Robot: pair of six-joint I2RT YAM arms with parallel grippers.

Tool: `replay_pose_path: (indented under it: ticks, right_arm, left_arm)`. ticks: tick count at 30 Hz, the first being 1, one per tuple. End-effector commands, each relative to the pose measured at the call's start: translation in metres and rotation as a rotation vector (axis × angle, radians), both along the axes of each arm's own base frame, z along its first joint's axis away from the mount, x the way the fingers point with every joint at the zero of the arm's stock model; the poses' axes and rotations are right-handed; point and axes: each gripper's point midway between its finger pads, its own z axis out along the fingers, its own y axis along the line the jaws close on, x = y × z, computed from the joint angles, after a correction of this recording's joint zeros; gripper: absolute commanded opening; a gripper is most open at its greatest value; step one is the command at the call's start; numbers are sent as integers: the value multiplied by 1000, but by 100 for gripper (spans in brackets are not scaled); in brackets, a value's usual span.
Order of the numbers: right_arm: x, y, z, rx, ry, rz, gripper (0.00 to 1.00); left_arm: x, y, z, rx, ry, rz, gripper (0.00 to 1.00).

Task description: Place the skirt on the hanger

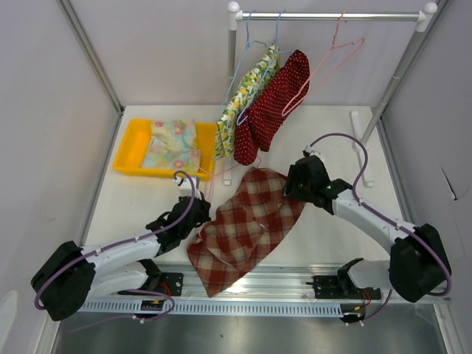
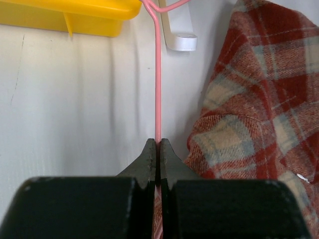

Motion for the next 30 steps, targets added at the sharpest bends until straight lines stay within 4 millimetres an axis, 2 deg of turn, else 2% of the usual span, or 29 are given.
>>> replay_pose_path:
  ticks: [1,3,6,9,10,12,13,16,18,19,22,23,25,28,29,30]
  right_arm:
    - [31,-8,0,16,-42,-22,59]
    - [42,-15,-11,-11,-26,-37,60]
    - [58,-20,-16,28,-19,-38,61]
    - [70,-14,-24,59,-5,-6,60]
    - [71,-11,-30,62,13,8,60]
    - [76,-5,-31,78,9,24,60]
    - [77,-5,-39,74,26,24,60]
    - [84,0,-42,88,26,31,59]
    - [86,0,-48,88,34,26,52]
    - [86,-1,-52,86,46,18,35]
    - [84,-19,-58,73,66,-42,8]
    - [81,-26,-55,67,69,-63,5]
    - [77,-54,-60,61,90,-141,0]
    - [72,-86,-50,92,88,-217,0]
    - [65,-91,-53,94,102,-222,0]
    - [63,-95,-45,97,85,-226,0]
  left_arm:
    - [3,-9,16,-41,-51,-28,0]
    - [2,-10,15,-43,-48,-31,0]
    - [1,-11,14,-44,-46,-32,0]
    - [0,-11,12,-43,-41,-34,0]
    - [0,-11,12,-43,-41,-34,0]
    - [-1,-11,12,-44,-39,-35,0]
    - [-1,-11,12,-44,-41,-36,0]
    - [-1,-11,12,-45,-41,-37,0]
    - [-1,-10,12,-44,-41,-36,0]
    - [-1,-10,14,-49,-45,-34,0]
    - [-1,-9,18,-51,-51,-32,0]
    - [-2,-8,17,-47,-49,-27,0]
    - [-1,-6,20,-50,-56,-18,0]
    - [-1,-3,22,-54,-63,0,0]
    - [0,-2,24,-57,-67,5,0]
    - [0,0,24,-61,-67,20,0]
